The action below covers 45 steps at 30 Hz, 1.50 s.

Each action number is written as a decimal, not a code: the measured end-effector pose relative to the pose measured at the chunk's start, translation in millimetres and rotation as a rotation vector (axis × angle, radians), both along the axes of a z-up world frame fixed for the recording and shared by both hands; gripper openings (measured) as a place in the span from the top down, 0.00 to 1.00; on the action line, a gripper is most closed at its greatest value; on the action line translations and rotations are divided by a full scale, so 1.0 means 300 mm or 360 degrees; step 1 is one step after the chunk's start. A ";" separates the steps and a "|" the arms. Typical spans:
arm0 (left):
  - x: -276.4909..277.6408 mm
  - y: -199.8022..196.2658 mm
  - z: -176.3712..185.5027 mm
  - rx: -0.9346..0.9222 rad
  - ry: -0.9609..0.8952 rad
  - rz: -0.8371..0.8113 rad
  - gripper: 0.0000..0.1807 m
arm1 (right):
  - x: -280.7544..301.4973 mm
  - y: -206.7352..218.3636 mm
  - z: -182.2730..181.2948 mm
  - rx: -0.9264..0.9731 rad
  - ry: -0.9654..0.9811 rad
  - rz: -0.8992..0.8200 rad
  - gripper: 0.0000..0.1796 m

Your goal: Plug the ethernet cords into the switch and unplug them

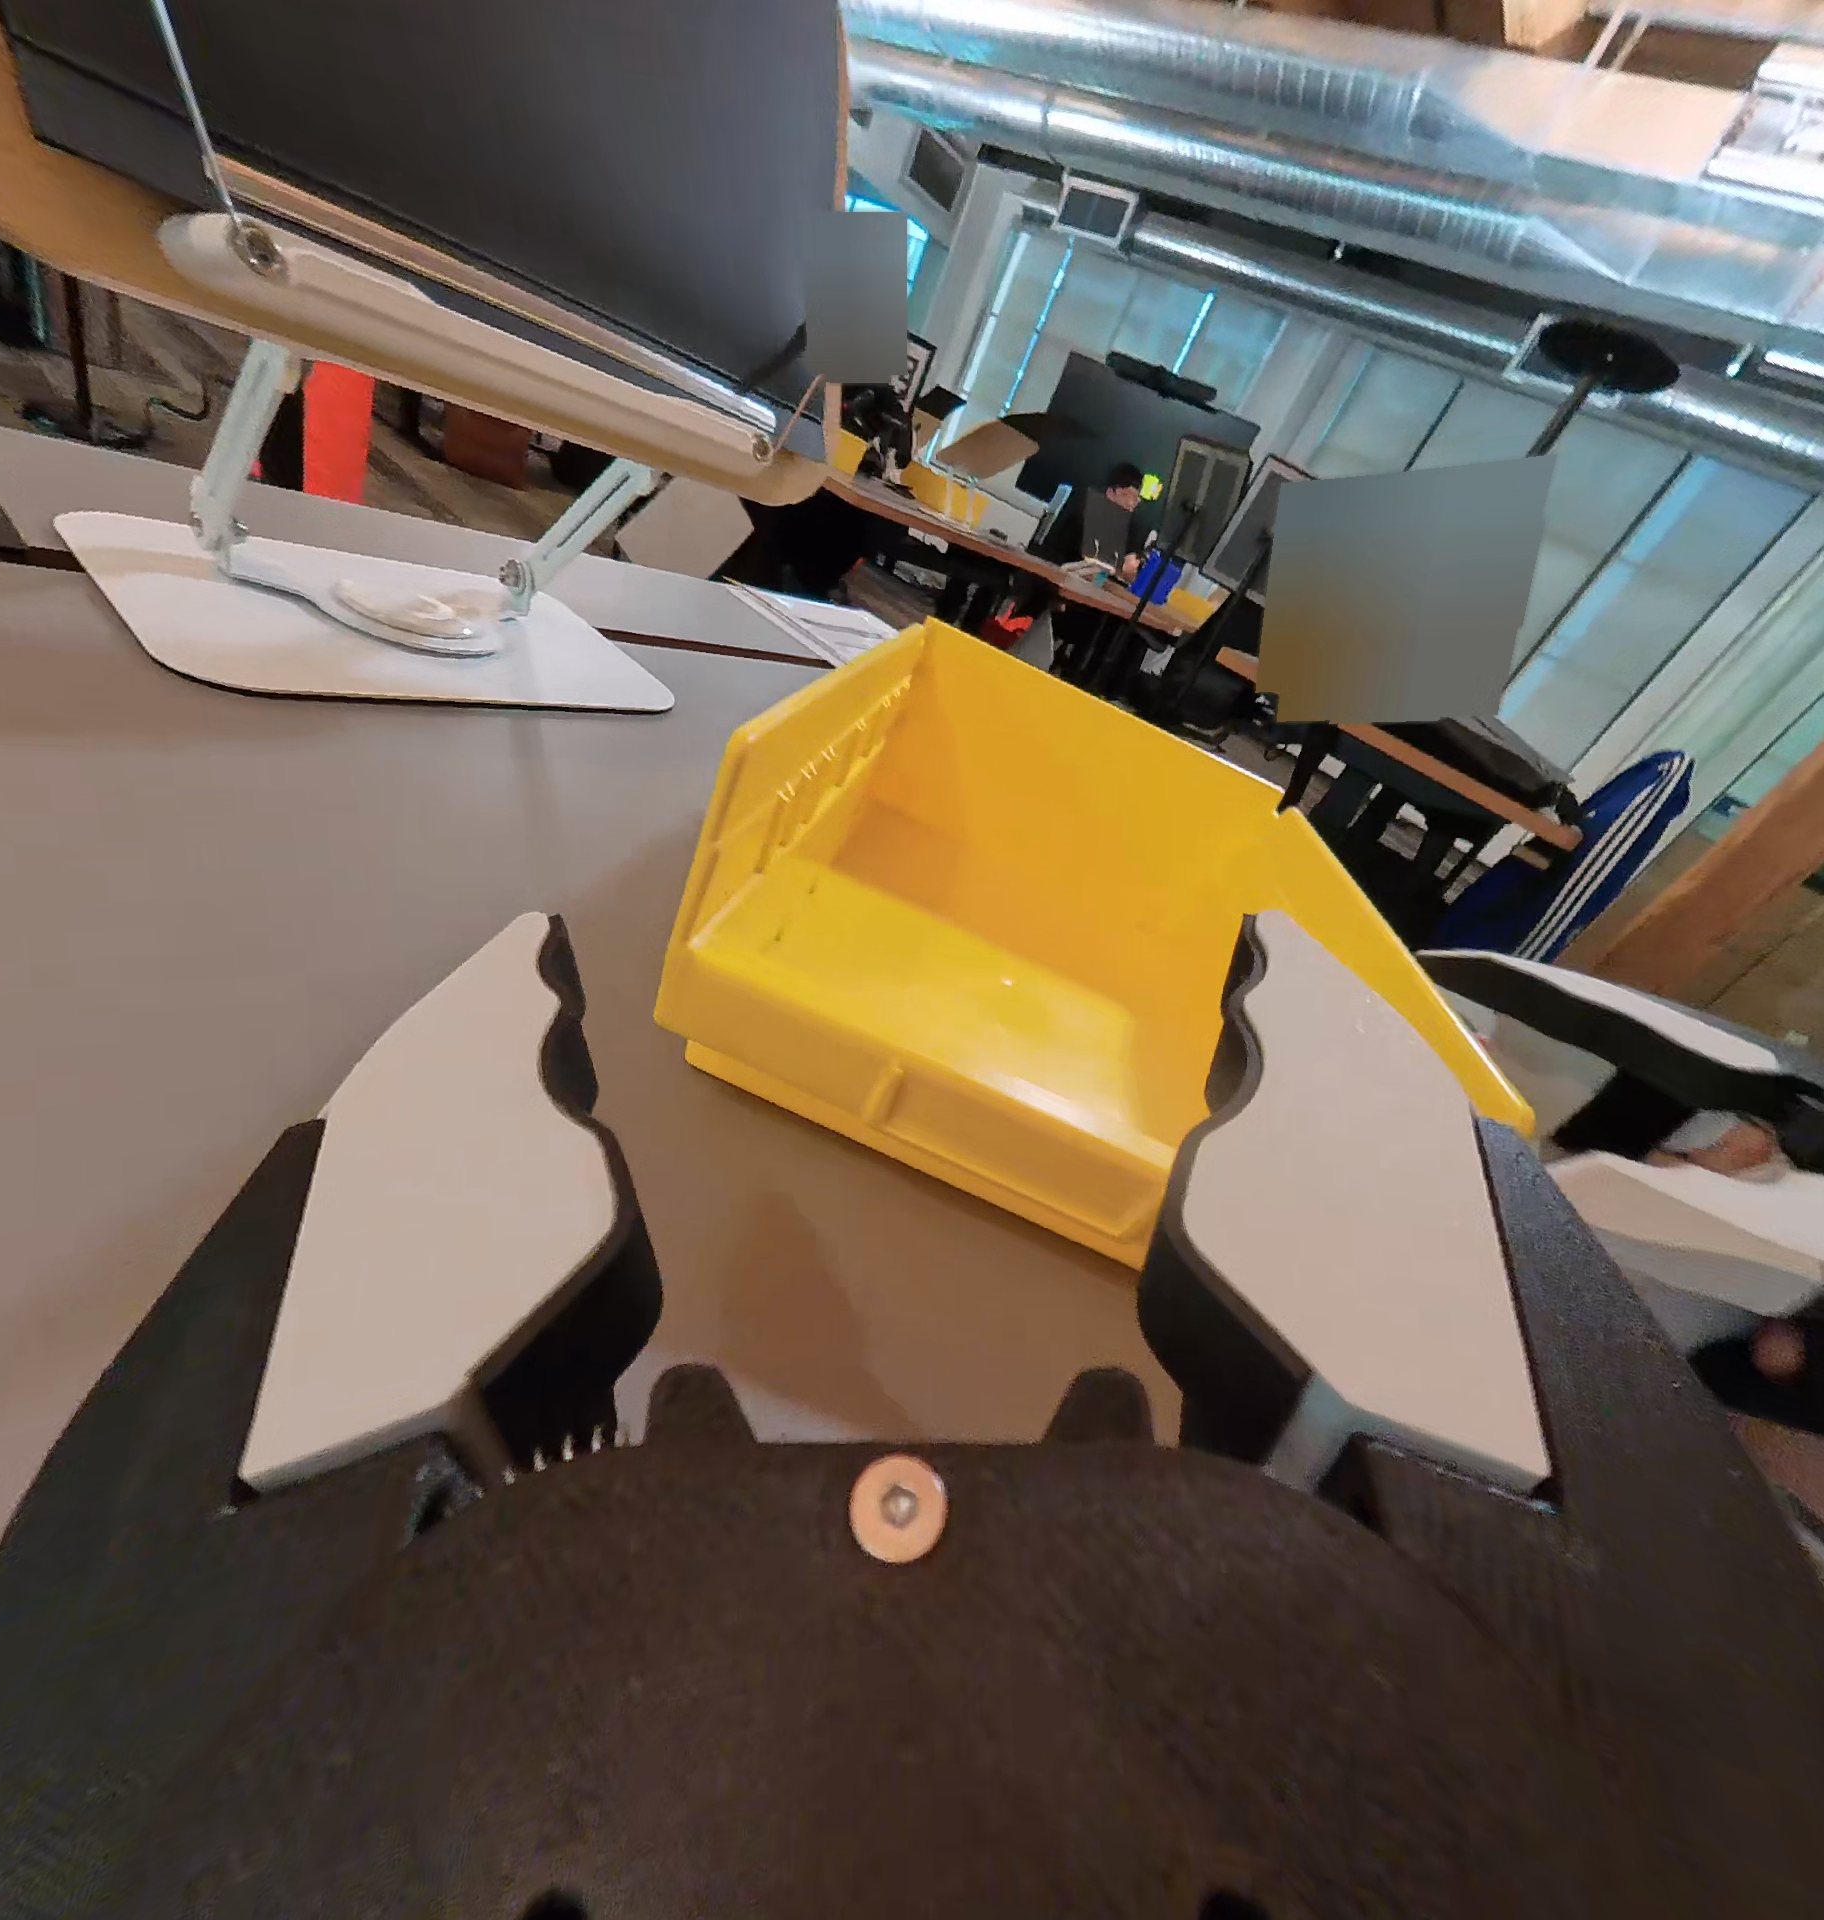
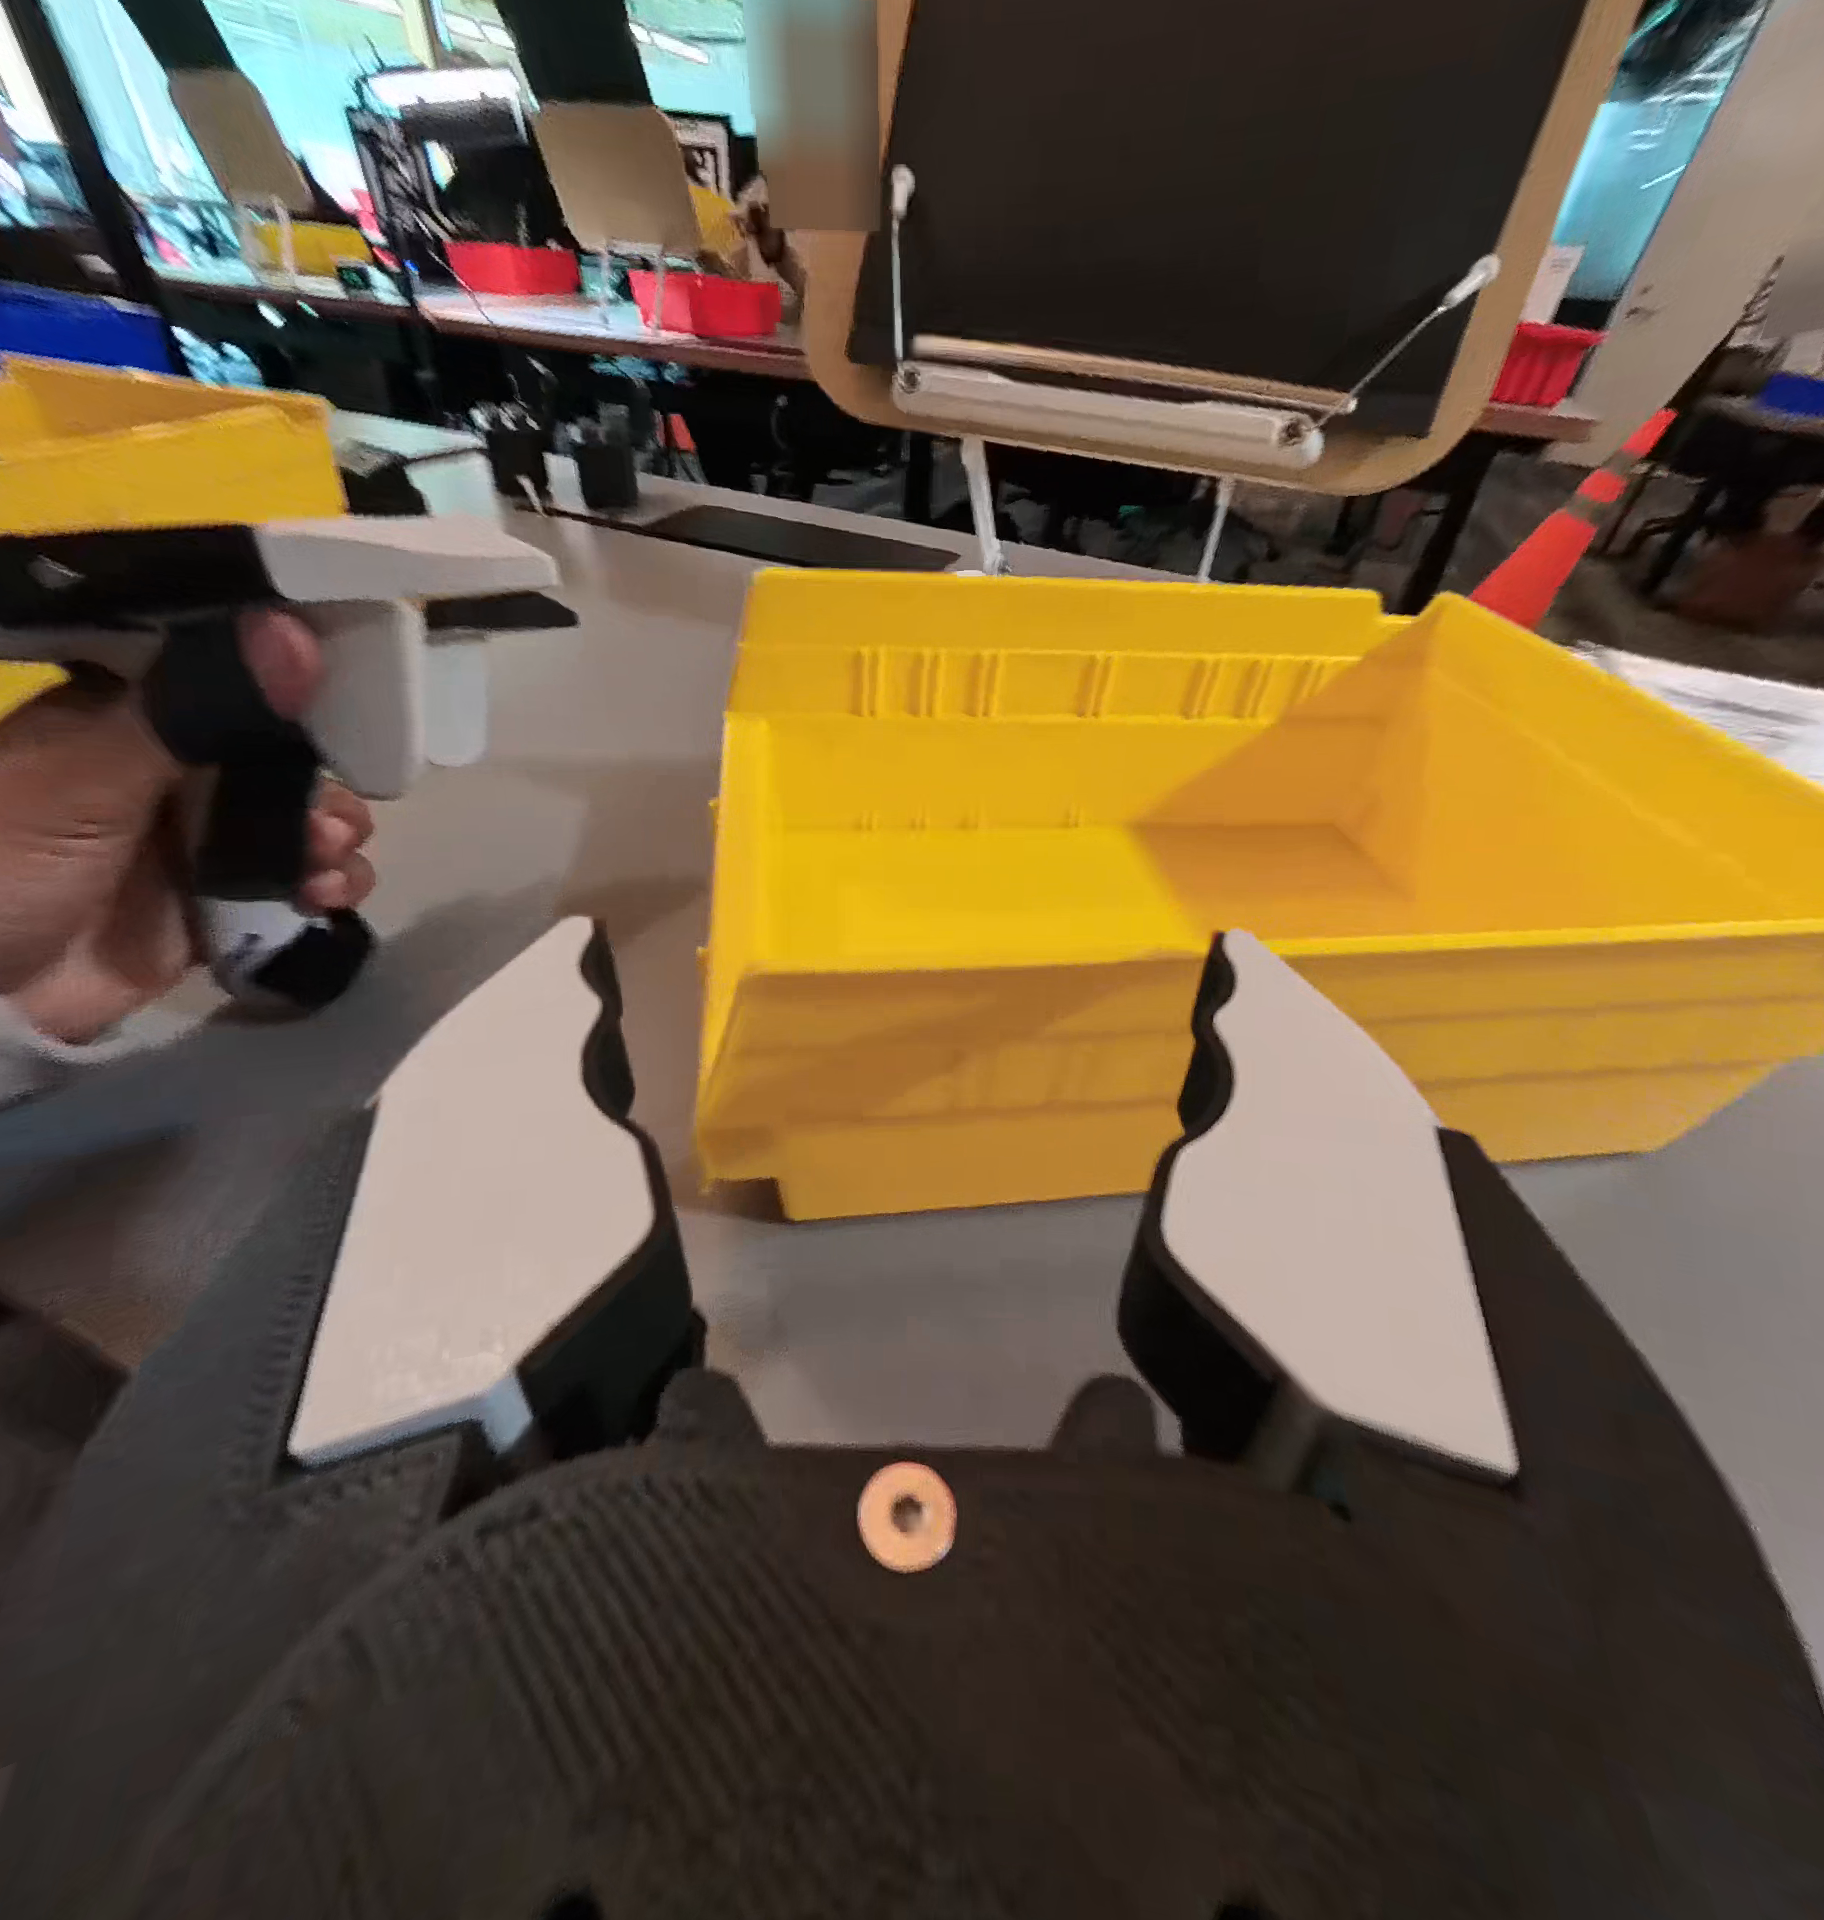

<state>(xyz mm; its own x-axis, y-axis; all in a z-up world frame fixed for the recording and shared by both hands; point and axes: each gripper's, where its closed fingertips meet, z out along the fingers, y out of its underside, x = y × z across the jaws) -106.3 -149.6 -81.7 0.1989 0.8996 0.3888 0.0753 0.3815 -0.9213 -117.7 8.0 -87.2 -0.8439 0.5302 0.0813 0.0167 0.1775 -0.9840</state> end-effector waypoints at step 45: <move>0.009 0.026 -0.013 0.0143 -0.0001 -0.0119 0.40 | -0.891 1.128 -0.080 -0.0014 -0.0293 -0.0798 0.95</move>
<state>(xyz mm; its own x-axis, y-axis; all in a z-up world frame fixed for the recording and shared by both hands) -103.5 -141.8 -85.6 0.2638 0.8437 0.4676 0.1069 0.4562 -0.8834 -384.9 346.3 -111.2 -0.4869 0.8720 -0.0505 0.2699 0.0953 -0.9582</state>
